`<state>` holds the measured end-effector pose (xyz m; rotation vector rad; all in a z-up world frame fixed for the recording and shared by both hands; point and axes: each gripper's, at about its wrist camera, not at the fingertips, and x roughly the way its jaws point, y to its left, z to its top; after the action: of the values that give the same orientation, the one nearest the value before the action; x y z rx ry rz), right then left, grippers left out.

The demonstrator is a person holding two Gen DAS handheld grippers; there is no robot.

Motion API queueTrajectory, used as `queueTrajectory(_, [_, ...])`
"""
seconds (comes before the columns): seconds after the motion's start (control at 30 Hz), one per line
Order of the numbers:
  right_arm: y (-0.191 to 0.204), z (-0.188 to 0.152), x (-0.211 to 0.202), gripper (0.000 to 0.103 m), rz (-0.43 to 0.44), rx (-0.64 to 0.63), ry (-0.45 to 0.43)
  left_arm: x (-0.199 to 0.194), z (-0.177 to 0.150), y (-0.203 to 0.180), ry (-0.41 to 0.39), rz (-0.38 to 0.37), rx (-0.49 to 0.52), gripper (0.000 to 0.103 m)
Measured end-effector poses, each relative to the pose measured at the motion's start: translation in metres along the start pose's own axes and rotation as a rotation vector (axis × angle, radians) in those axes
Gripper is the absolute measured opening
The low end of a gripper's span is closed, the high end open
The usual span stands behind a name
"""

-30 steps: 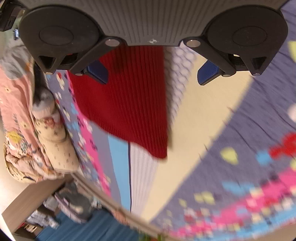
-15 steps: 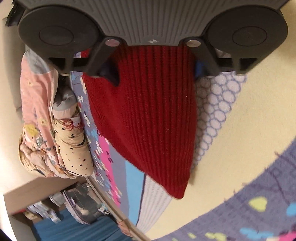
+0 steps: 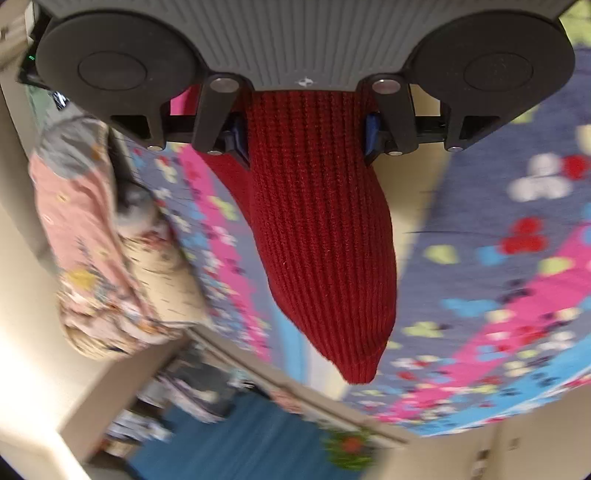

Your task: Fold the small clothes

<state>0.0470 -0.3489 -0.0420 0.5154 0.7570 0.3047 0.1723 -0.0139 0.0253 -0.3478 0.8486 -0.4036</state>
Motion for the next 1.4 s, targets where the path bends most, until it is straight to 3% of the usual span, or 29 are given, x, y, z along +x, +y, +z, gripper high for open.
queueTrajectory(0.07, [0.01, -0.006, 0.006, 0.022, 0.045, -0.019, 0.02, -0.001, 0.0, 0.04, 0.044, 0.074, -0.048, 0.076])
queueTrajectory(0.17, [0.021, -0.02, 0.031, 0.023, 0.042, -0.05, 0.108, -0.007, -0.006, 0.077, 0.076, 0.328, -0.027, 0.076])
queueTrajectory(0.2, [0.025, -0.027, 0.04, 0.022, 0.043, -0.061, 0.15, -0.017, -0.008, 0.081, 0.062, 0.357, 0.001, 0.076])
queueTrajectory(0.3, [0.043, -0.04, 0.051, 0.022, -0.033, -0.144, 0.176, -0.052, -0.024, 0.071, 0.012, 0.269, 0.089, 0.076])
queueTrajectory(0.37, [0.045, -0.039, 0.053, 0.022, -0.04, -0.155, 0.178, -0.068, -0.043, 0.055, -0.004, 0.227, 0.22, 0.076])
queueTrajectory(0.47, [0.042, -0.037, 0.052, 0.022, -0.036, -0.118, 0.191, -0.06, -0.076, 0.037, 0.008, 0.205, 0.369, 0.075])
queueTrajectory(0.53, [0.04, -0.036, 0.052, 0.022, -0.039, -0.112, 0.191, -0.039, -0.101, 0.046, 0.074, 0.193, 0.382, 0.065])
queueTrajectory(0.6, [0.042, -0.039, 0.053, 0.022, -0.045, -0.117, 0.189, -0.02, -0.119, 0.063, 0.131, 0.229, 0.353, 0.063])
queueTrajectory(0.7, [0.044, -0.042, 0.055, 0.03, -0.054, -0.114, 0.194, -0.033, -0.12, 0.063, 0.086, 0.183, 0.274, 0.059])
queueTrajectory(0.8, [0.048, -0.04, 0.052, 0.04, -0.084, -0.19, 0.193, -0.059, -0.118, 0.047, -0.03, 0.118, 0.344, 0.059])
queueTrajectory(0.87, [0.048, -0.042, 0.051, 0.039, -0.089, -0.223, 0.199, -0.057, -0.12, 0.049, -0.008, 0.076, 0.332, 0.059])
queueTrajectory(0.97, [0.042, -0.044, 0.056, 0.039, -0.089, -0.194, 0.223, -0.021, -0.138, 0.052, 0.147, 0.19, 0.374, 0.063])
queueTrajectory(1.03, [0.041, -0.044, 0.055, 0.039, -0.089, -0.187, 0.236, -0.022, -0.139, 0.044, 0.136, 0.204, 0.377, 0.064])
queueTrajectory(1.1, [0.038, -0.039, 0.05, 0.041, -0.091, -0.14, 0.266, -0.038, -0.133, 0.032, 0.097, 0.196, 0.38, 0.07])
queueTrajectory(1.17, [0.034, -0.033, 0.035, 0.044, -0.085, -0.09, 0.264, -0.061, -0.126, 0.021, 0.027, 0.175, 0.37, 0.083])
queueTrajectory(1.33, [0.05, -0.028, -0.026, 0.046, -0.192, -0.112, 0.094, -0.121, -0.122, -0.016, -0.188, 0.174, 0.378, 0.102])
queueTrajectory(1.4, [0.063, -0.032, -0.049, 0.056, -0.195, -0.129, 0.02, -0.142, -0.13, -0.029, -0.249, 0.174, 0.374, 0.102])
